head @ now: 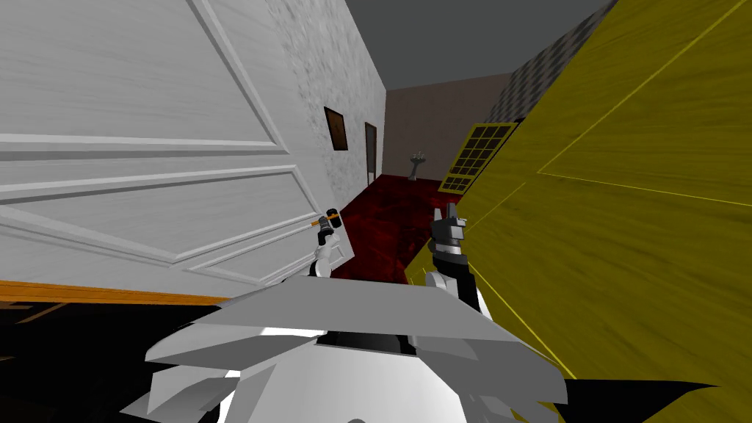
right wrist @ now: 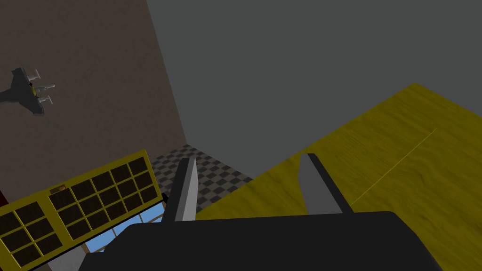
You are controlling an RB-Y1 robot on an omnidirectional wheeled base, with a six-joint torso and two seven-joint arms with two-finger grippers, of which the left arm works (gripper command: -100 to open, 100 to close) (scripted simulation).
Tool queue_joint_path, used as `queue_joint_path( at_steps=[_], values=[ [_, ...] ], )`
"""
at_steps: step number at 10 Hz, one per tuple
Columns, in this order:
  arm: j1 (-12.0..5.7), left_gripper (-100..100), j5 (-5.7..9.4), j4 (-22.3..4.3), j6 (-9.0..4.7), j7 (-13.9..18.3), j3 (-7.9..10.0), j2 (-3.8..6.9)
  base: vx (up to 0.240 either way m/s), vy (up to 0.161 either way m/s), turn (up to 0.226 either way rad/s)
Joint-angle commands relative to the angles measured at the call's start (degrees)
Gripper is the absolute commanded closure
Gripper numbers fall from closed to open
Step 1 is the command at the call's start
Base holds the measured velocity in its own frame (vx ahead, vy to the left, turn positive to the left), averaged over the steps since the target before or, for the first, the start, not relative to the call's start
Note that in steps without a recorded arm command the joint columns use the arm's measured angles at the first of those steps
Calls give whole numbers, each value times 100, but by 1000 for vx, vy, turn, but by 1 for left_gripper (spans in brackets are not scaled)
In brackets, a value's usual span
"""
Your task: Push the door open
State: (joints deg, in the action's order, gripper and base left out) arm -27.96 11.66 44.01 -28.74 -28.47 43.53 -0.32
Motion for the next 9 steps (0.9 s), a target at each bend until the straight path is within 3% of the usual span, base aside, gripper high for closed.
queue_joint_path(
  at_steps=[1,5,6,7,8,9],
  values=[
    [-85,100,33,-105,-159,-64,79,80,57,11,-1],
    [-296,100,255,-329,-404,-468,454,-184,96,6,-4],
    [-243,100,231,-345,-368,-399,419,-132,37,10,13],
    [-258,100,292,-311,-430,-514,598,46,117,14,-29],
    [-258,100,292,-311,-430,-514,598,46,140,20,11],
    [-271,100,331,-280,-465,-588,723,124,167,36,9]
  ],
)
